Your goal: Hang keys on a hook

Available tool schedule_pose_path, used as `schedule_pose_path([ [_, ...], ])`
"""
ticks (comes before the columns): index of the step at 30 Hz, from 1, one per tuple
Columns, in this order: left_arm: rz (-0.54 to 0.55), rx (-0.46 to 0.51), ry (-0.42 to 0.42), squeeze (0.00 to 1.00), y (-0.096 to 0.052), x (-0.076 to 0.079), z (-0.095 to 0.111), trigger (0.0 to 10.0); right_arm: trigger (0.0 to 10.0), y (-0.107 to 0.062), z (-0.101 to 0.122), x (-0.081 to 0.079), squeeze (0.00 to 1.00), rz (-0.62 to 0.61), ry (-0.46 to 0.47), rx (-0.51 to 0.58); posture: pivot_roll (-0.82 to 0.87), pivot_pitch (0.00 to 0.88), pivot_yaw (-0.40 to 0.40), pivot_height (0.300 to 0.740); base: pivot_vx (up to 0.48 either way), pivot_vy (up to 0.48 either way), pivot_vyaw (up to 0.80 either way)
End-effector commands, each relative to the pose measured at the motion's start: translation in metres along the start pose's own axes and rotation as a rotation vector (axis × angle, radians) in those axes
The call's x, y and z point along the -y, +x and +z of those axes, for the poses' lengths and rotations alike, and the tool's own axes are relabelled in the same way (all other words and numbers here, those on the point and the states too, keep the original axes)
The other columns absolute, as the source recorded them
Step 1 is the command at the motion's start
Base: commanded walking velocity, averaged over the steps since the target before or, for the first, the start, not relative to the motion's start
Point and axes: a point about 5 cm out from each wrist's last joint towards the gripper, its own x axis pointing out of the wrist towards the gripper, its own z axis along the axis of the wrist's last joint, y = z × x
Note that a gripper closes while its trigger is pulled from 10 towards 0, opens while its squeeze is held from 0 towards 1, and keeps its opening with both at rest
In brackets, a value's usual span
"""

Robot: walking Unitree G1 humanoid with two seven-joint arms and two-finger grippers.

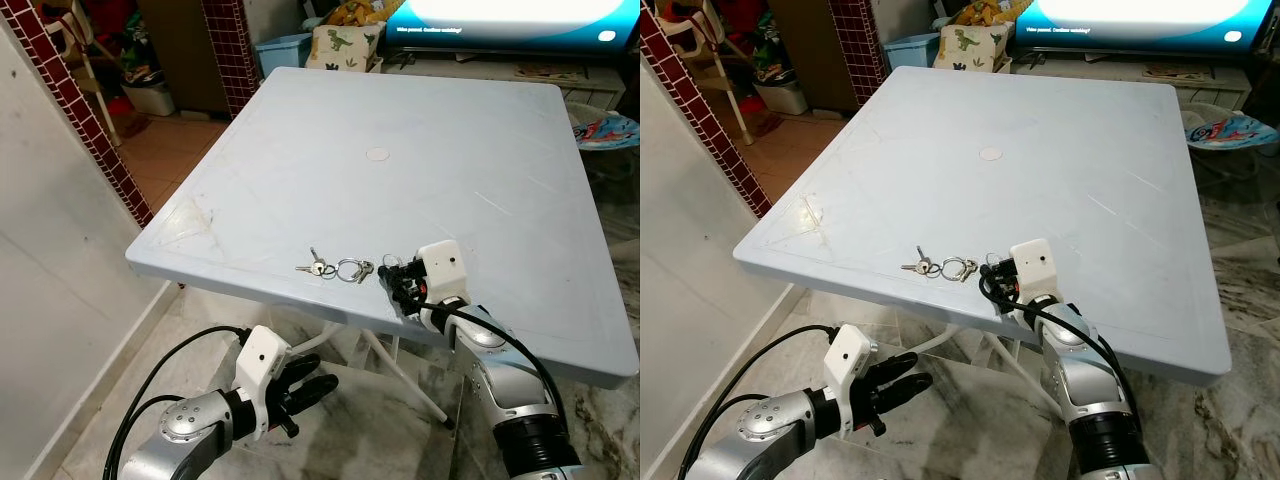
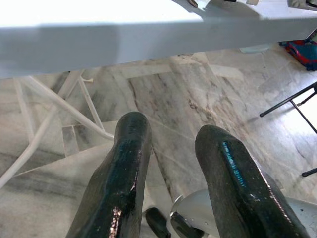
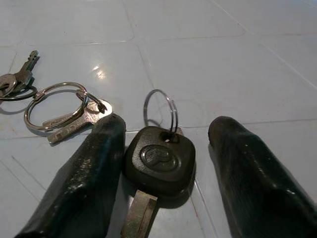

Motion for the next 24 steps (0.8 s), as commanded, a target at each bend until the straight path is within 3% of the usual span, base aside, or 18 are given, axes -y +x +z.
schedule_pose_path([
  [1,0.004,-0.006,0.014,0.00,-0.0017,-0.0003,0.0001,10.0,0.0,-0.0005,-0.0028,-0.0018,0.00,0.007,0.013,0.000,-0.08,0.084,0.101,0.740,0.000,0.000,0.00],
  [24,0.013,0.008,0.017,0.00,0.0006,0.0003,0.0036,10.0,0.0,-0.0030,-0.0078,0.0020,0.00,-0.024,-0.019,-0.013,-0.08,0.097,0.101,0.740,0.000,0.000,0.00],
])
